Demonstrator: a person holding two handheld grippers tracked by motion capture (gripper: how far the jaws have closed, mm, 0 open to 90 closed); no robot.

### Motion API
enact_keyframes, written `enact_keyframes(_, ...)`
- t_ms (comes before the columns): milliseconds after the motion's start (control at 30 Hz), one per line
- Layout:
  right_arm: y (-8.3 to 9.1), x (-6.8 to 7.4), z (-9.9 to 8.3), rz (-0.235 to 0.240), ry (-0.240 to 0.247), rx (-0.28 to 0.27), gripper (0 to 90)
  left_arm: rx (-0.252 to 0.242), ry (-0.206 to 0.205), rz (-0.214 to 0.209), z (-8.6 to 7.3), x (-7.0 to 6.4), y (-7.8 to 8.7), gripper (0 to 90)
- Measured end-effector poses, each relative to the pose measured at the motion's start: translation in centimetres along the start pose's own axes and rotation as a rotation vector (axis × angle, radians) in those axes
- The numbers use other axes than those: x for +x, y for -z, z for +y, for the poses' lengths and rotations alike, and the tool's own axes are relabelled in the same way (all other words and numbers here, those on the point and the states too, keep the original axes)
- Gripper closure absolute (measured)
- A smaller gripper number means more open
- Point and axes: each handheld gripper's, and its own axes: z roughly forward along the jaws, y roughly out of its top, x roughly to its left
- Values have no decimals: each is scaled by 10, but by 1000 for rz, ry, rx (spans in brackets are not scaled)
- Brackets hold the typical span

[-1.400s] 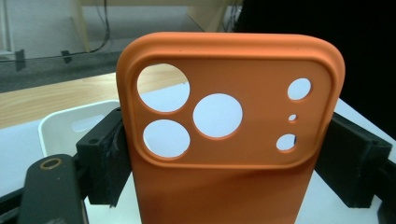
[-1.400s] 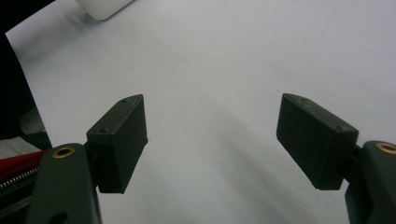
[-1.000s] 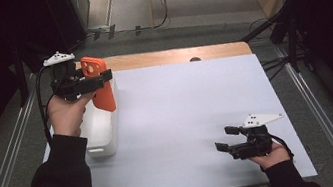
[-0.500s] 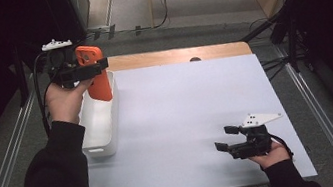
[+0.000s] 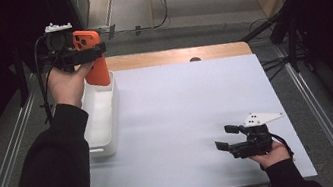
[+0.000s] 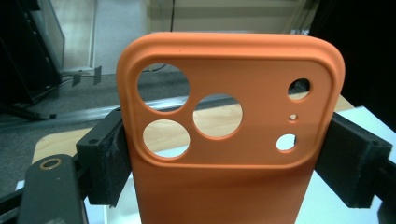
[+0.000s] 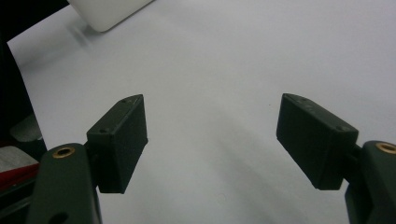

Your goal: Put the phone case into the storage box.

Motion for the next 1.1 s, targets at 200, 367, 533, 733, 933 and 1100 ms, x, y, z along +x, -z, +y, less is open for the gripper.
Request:
enact_keyframes(200, 2, -1, -1, 0, -7, -7, 232, -13, 27, 29, 5, 6, -15, 160)
enact_keyframes(367, 3, 0, -1, 7, -3, -14, 232, -9, 31, 67, 4, 9, -30, 160)
enact_keyframes(533, 3, 0, -1, 9, -3, -17, 233, -22, 23, 112, 0, 12, -41, 160)
enact_keyframes(733, 3, -1, -1, 10, -10, -21, 233, -23, 45, 124, -2, 18, -53, 160)
enact_keyframes(933, 2, -1, 0, 10, 0, -21, 232, -28, 56, 133, -7, 24, -61, 160)
enact_keyframes(1100, 2, 0, 0, 10, 1, -20, 232, -28, 62, 140, -13, 28, -66, 160)
